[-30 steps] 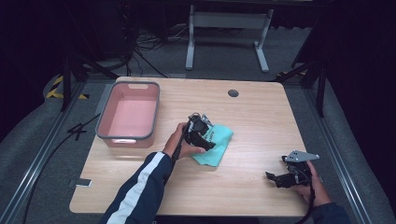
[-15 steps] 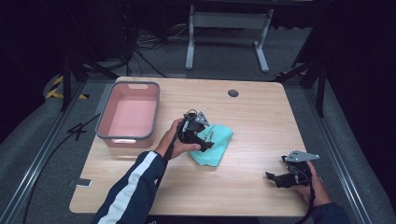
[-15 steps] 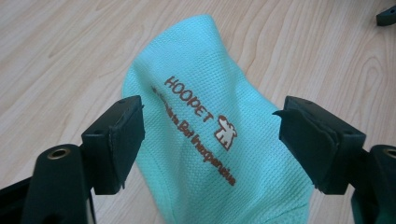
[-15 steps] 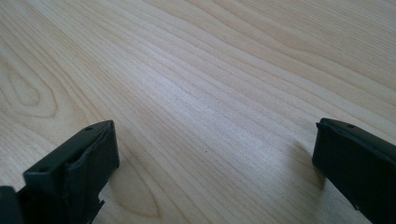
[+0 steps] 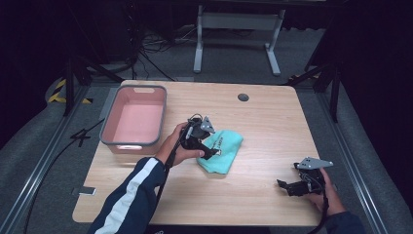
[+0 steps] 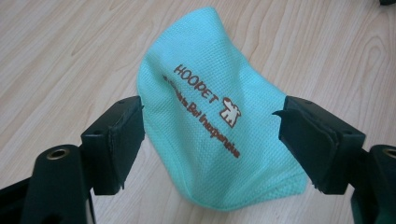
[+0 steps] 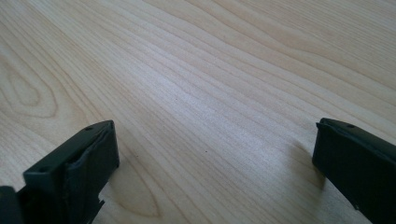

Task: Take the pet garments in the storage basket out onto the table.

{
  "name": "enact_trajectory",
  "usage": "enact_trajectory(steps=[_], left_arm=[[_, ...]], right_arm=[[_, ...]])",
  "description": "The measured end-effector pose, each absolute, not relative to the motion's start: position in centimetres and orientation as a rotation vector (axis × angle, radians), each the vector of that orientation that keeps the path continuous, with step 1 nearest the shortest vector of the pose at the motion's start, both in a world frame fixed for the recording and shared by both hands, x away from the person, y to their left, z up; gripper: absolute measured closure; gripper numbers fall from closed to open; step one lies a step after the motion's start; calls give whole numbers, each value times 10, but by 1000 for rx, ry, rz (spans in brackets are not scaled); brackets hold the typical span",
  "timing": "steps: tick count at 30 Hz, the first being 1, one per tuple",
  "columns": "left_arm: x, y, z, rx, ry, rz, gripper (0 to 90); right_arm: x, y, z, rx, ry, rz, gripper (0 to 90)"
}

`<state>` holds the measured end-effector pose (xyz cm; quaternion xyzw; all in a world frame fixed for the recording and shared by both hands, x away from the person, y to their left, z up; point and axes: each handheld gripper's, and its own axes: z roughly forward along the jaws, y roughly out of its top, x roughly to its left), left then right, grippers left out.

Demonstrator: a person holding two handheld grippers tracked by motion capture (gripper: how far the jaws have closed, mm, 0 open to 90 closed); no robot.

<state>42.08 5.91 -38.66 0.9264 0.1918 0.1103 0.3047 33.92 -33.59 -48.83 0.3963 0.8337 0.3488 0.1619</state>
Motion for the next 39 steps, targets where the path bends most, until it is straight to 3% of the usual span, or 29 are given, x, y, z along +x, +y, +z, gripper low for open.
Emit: enact_trajectory(steps=[19, 39], left_arm=[[397, 80, -380, 2506, 434, 346, 242], [362, 139, -380, 2547, 437, 416, 250]], right_arm=[[340, -336, -488, 1126, 2382, 997, 7], [340, -336, -488, 1127, 2381, 997, 7]])
